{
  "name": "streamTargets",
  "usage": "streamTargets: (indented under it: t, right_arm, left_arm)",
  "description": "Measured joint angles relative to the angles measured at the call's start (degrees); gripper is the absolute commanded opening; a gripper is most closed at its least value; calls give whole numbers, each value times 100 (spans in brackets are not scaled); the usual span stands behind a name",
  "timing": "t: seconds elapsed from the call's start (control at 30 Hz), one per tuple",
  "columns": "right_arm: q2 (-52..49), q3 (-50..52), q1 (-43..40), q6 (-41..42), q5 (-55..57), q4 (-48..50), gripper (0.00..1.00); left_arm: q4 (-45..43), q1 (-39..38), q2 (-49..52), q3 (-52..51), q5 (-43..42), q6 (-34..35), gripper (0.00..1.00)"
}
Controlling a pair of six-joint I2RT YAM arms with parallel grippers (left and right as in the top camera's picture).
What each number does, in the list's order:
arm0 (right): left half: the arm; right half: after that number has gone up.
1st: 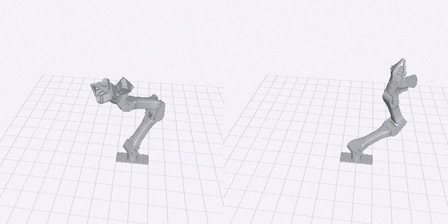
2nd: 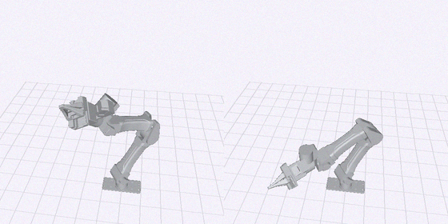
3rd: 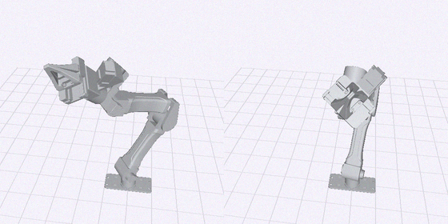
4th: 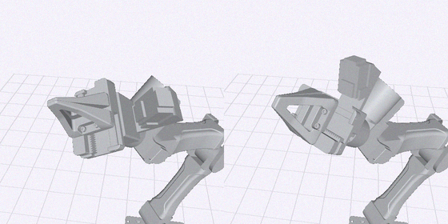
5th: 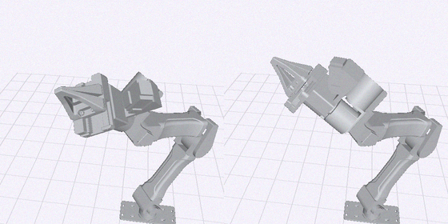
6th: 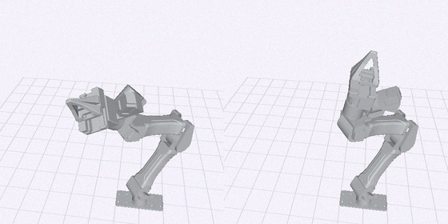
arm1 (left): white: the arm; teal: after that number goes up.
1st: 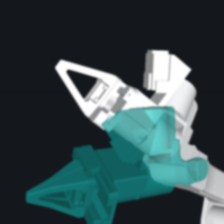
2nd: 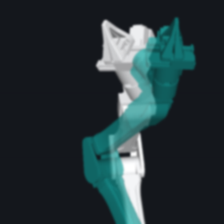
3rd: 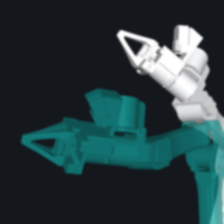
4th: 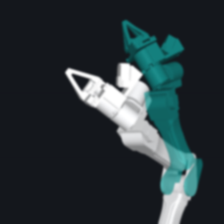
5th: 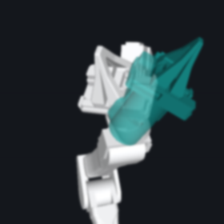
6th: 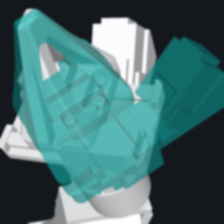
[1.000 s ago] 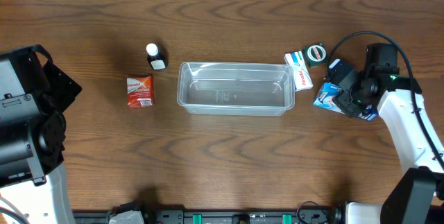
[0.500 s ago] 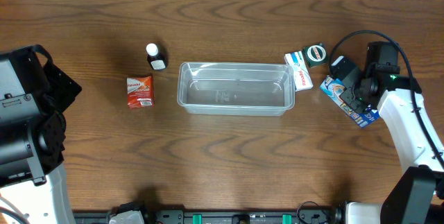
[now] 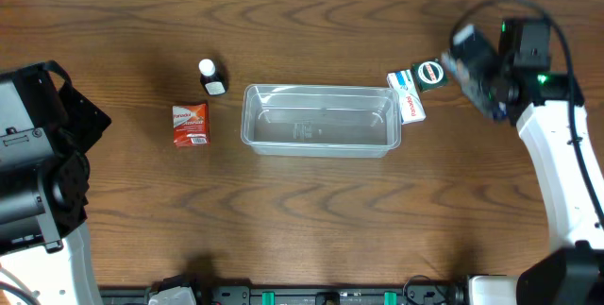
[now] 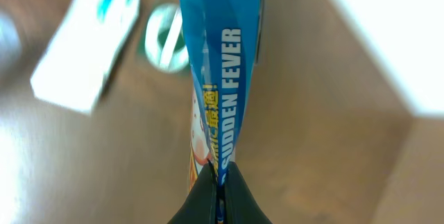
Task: Pack container
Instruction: 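Lift the box and carry it over the clear container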
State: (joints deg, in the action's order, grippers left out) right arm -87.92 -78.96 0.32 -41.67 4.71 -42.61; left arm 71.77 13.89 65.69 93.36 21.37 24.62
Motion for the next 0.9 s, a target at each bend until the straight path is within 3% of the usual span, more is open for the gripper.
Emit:
streamTargets:
  t: [0.27, 0.57, 0.9]
  right_arm:
    - [9, -1403, 907, 243, -708, 59, 1]
    - [-92, -1443, 1639, 682, -1547, -90, 1]
    - [-898, -1443, 2487, 778, -1803, -765, 1]
  left_arm:
    - [-2, 0, 0, 0, 2, 0, 98]
    - [-4, 0, 0, 0, 2, 0, 98]
    - [-4, 0, 0, 0, 2, 0, 98]
